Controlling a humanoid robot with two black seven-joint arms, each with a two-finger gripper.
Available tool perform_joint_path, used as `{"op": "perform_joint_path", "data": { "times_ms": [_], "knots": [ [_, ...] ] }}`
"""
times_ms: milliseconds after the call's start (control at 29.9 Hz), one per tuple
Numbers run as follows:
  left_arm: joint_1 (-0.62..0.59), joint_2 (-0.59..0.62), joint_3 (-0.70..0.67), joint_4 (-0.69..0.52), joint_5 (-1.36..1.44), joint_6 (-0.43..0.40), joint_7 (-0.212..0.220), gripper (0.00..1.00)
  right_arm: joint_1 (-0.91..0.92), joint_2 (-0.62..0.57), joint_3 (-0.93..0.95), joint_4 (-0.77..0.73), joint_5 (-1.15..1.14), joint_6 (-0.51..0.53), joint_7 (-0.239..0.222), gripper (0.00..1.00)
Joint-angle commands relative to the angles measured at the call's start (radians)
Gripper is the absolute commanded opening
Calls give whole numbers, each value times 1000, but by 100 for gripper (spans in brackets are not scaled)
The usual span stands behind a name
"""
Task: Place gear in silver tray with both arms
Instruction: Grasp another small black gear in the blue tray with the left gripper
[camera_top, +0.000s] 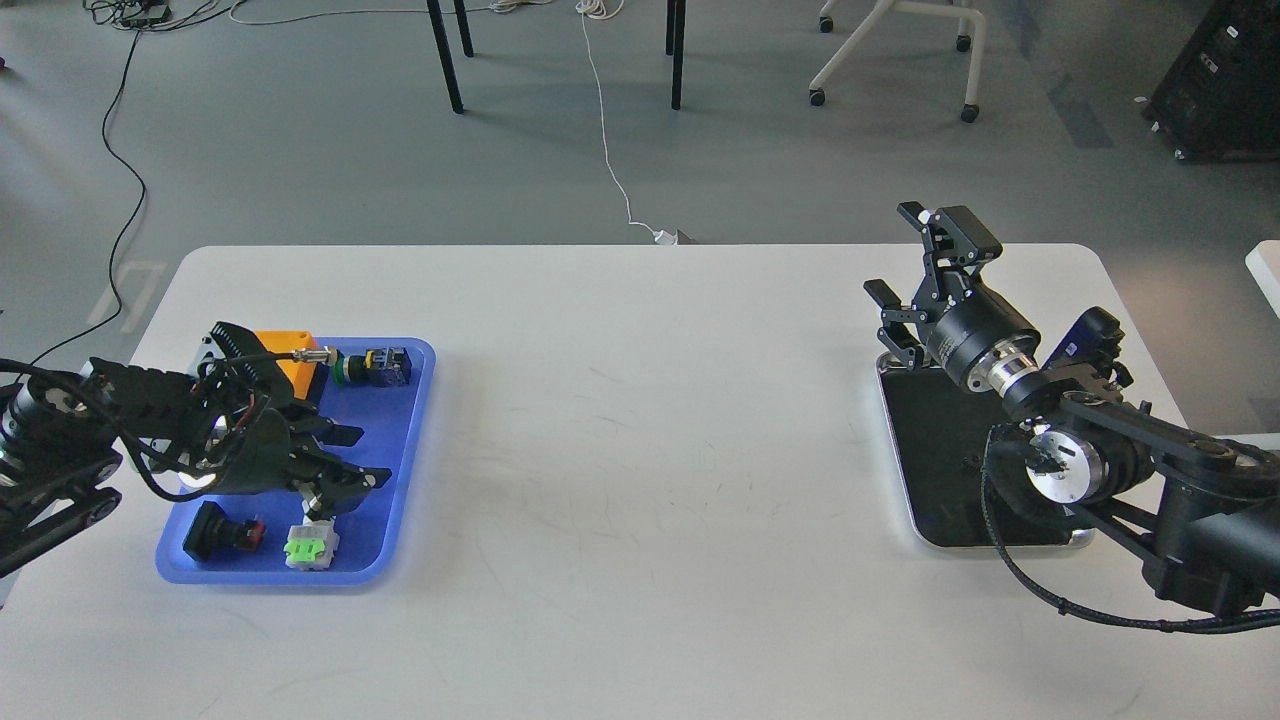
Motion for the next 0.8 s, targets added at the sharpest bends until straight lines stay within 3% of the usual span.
{"op": "perform_joint_path", "data": {
  "times_ms": [0, 134, 267, 768],
  "knots": [
    [2, 4, 0, 11, 0, 0, 0, 60, 0, -2, 0, 1, -2, 0, 0, 97],
    [5, 9, 0, 13, 0, 0, 0, 60, -2, -5, 0, 2, -2, 0, 0, 97],
    [8, 11, 2, 15, 0, 0, 0, 51, -3, -9, 0, 2, -2, 0, 0, 97],
    [8, 3, 40, 59, 0, 0, 0, 51, -17, -19, 2, 18, -2, 0, 0, 97]
  ]
}}
